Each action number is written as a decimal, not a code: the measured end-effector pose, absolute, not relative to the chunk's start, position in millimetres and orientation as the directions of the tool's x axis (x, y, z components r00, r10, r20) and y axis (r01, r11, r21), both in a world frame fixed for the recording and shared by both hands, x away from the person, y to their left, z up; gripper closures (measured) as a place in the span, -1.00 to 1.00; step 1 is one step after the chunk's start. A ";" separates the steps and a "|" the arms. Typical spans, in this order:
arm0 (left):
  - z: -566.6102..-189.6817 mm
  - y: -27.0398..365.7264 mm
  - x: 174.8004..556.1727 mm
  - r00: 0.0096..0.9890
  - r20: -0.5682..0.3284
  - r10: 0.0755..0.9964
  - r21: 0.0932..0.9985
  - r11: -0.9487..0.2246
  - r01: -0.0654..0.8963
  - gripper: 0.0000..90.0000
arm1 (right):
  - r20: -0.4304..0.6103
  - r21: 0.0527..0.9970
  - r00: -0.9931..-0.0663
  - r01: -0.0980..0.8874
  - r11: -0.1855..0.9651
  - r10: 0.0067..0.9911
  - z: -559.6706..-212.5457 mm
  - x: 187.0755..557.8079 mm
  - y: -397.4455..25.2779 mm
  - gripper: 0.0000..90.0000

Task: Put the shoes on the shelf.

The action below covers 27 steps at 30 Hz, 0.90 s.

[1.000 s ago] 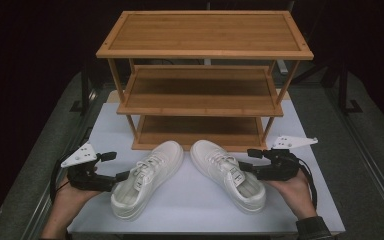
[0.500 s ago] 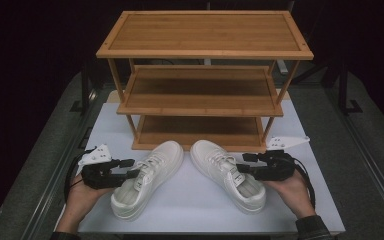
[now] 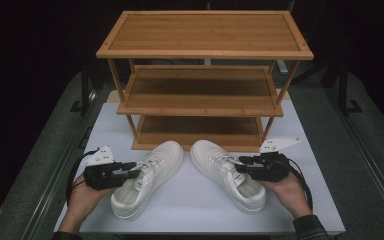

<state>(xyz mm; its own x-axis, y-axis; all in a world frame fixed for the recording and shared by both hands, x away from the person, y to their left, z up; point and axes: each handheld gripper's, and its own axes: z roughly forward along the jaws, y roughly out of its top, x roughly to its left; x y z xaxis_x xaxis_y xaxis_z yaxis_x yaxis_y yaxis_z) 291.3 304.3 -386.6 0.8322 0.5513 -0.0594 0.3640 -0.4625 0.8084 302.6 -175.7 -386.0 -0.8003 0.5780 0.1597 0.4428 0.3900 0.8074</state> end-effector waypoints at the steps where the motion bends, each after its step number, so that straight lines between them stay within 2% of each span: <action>1: -386.6 304.3 291.3 0.832 -0.059 0.551 0.808 -0.463 0.364 0.52 | 0.160 0.807 -0.800 0.443 0.390 0.578 -386.0 302.6 -175.7 0.49; 3: -385.8 305.3 291.3 0.827 -0.067 0.558 0.809 -0.455 0.372 0.60 | 0.159 0.816 -0.803 0.434 0.382 0.574 -385.5 302.0 -176.7 0.71; 6: -385.0 306.3 291.4 0.824 -0.070 0.562 0.805 -0.455 0.379 0.75 | 0.184 0.818 -0.803 0.444 0.364 0.566 -385.9 304.5 -178.1 0.84; 12: -383.4 306.7 292.2 0.806 -0.098 0.584 0.813 -0.421 0.403 0.86 | 0.286 0.818 -0.795 0.494 0.296 0.535 -390.8 312.7 -189.0 0.87; 22: -369.6 307.3 289.4 0.809 -0.118 0.575 0.835 -0.383 0.395 0.88 | 0.323 0.831 -0.799 0.496 0.252 0.507 -383.0 311.7 -200.6 0.88; 27: -350.2 313.2 283.4 0.825 -0.151 0.545 0.864 -0.332 0.378 0.87 | 0.321 0.860 -0.817 0.463 0.214 0.479 -363.3 303.9 -213.7 0.88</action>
